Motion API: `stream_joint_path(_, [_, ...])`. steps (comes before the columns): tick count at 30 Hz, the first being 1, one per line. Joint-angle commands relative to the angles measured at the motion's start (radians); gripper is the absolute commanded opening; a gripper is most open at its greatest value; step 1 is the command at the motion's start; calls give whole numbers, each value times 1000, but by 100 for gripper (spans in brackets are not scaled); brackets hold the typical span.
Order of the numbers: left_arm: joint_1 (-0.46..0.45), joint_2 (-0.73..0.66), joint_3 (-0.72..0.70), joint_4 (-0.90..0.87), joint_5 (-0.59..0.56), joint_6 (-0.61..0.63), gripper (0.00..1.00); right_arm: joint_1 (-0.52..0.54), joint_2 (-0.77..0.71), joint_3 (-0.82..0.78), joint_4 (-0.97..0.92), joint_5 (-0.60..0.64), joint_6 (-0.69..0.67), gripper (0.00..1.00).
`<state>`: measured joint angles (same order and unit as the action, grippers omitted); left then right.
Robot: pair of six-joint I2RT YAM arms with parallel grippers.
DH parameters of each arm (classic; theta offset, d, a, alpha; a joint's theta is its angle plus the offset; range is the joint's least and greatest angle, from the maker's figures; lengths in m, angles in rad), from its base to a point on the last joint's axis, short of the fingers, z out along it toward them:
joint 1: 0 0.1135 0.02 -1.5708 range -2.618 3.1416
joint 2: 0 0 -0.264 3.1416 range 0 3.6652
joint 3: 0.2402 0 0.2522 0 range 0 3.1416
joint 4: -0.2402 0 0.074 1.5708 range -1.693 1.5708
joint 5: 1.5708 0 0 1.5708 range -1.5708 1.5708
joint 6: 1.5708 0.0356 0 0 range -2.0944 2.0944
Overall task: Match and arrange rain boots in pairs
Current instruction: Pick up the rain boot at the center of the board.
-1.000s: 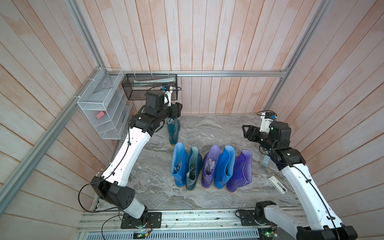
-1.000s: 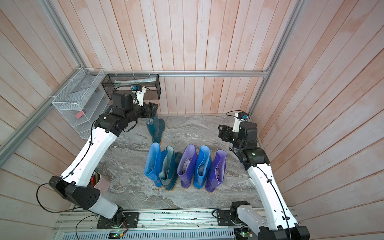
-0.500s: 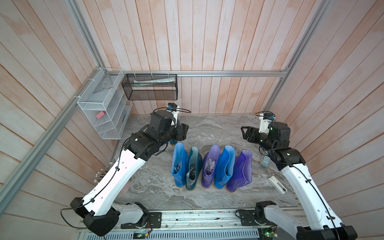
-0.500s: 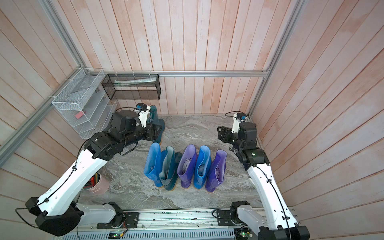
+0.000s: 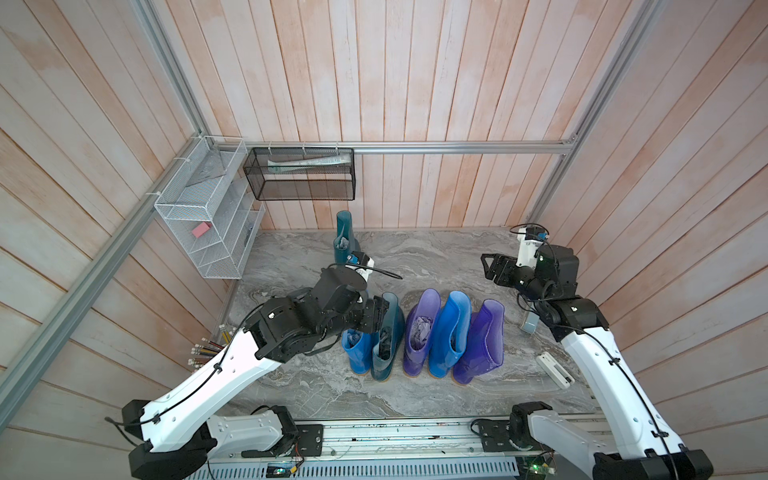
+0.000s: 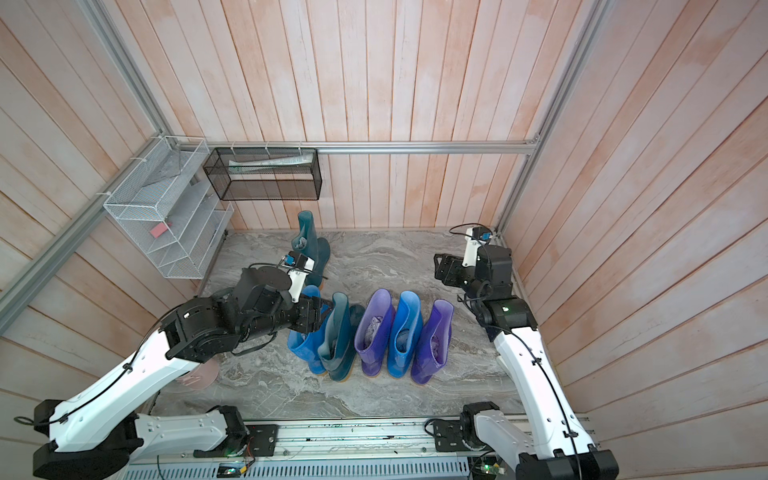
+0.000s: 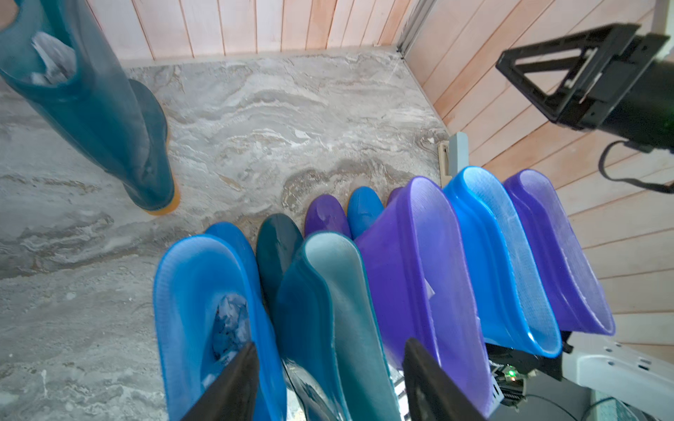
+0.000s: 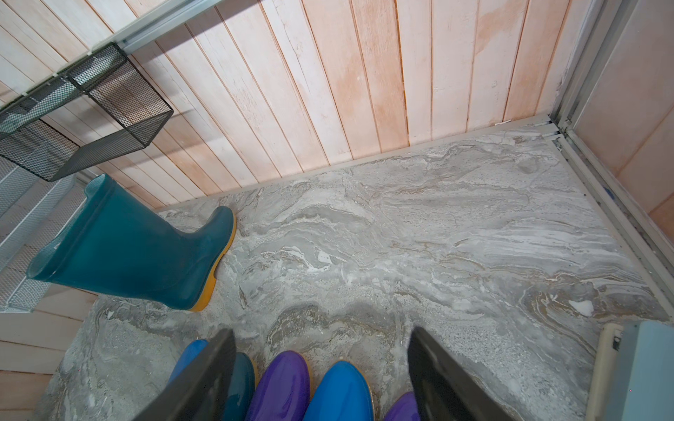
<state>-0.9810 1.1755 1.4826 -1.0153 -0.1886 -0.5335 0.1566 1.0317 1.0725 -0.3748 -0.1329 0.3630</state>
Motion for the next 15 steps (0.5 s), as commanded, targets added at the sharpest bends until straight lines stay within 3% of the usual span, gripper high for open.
stream_joint_path(1, [-59,32,-5,-42,-49,-76,64,6,-15,-19,8,-9,-2,77])
stream_joint_path(15, [-127,231,102,-195,-173,-114,64,5,-65,-28,-36,25,-22,77])
